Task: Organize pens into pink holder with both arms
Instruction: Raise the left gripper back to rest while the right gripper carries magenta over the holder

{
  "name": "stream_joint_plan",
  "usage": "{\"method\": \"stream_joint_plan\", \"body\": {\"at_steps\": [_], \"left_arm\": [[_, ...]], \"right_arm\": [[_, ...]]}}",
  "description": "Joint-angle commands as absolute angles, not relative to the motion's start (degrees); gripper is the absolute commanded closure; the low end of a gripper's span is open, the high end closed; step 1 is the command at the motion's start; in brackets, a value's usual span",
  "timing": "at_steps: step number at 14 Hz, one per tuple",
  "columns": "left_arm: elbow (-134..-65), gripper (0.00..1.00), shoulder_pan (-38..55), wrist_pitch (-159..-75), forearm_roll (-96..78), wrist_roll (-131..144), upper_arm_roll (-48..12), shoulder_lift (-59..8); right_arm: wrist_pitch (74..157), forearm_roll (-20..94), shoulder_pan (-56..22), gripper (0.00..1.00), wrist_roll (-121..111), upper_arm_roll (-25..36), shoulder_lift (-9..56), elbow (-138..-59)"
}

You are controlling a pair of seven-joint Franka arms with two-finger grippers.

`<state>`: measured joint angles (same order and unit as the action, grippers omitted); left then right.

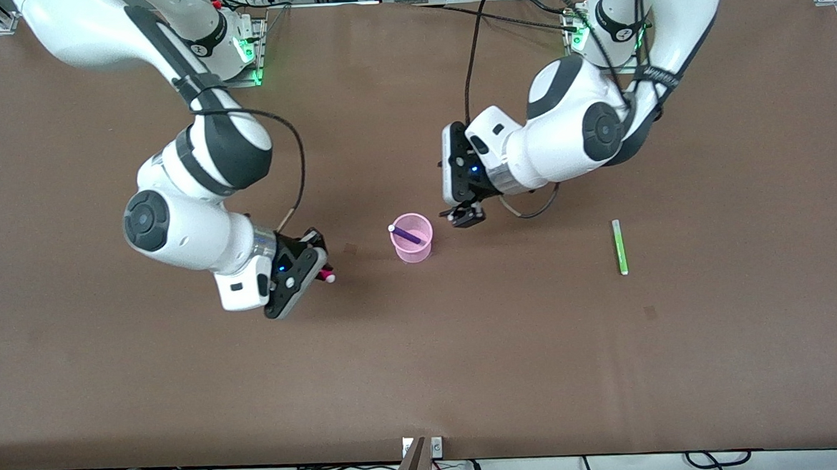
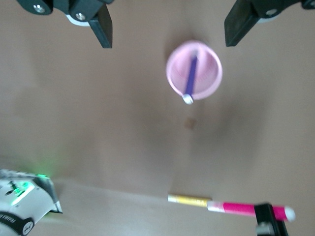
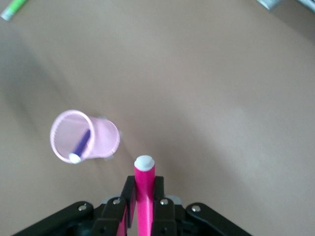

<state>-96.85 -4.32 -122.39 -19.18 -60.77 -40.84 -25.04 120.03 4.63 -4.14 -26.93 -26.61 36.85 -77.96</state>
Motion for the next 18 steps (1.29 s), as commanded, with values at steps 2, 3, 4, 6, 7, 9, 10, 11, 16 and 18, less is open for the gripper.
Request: {"method": "stream_joint_plan", "body": {"at_steps": [2,3,4,6,7,9,10,11,16,18], "left_arm": [[-93.54,0.00,-7.12,-108.25,-7.69,-44.62,-39.64,-19.87],[-89.17,0.00,-7.03,-101.93,-2.69,-38.64,-39.64,-19.78],[-87.03,0.00,-6.34,-97.52,0.32,-34.76,-39.29,-18.38],[-87.27,0.00,-5.37,-95.28,1.23,-29.90,-34.32,-14.09],[-87.80,0.00,-2.93,-95.27,1.14,-29.45,-29.23,-11.45],[-88.41,0.00,0.86,-95.01,0.88,-29.36,-20.43,-8.63],[-89.55,0.00,2.01,-95.10,0.62,-28.31,-16.74,-6.53],[-90.69,0.00,3.07,-95.10,0.70,-24.47,-13.39,-4.33],[-96.68,0.00,4.40,-93.96,0.53,2.04,-6.17,3.51],[-96.68,0.00,3.69,-93.96,0.53,5.80,-3.79,4.22]], "right_arm": [[126.62,4.75,-9.74,1.00,-30.57,-26.81,36.47,-77.96],[129.09,4.75,-11.06,1.00,-33.46,-26.81,36.56,-78.05],[130.59,4.75,-12.47,1.00,-35.92,-26.81,36.56,-78.05],[131.48,4.31,-14.84,1.00,-36.74,-26.72,36.56,-78.05],[131.83,2.39,-15.81,1.00,-38.30,-26.72,36.56,-78.05],[132.19,0.44,-16.96,1.00,-41.74,-26.81,36.82,-78.31],[132.19,0.35,-17.31,1.00,-42.62,-26.81,36.91,-78.31],[132.71,0.44,-17.66,1.00,-43.24,-26.81,37.00,-78.48],[140.88,0.79,-20.47,1.00,-42.98,-26.89,40.25,-78.75],[141.24,0.79,-20.65,1.00,-42.98,-26.89,40.43,-79.54]]}}
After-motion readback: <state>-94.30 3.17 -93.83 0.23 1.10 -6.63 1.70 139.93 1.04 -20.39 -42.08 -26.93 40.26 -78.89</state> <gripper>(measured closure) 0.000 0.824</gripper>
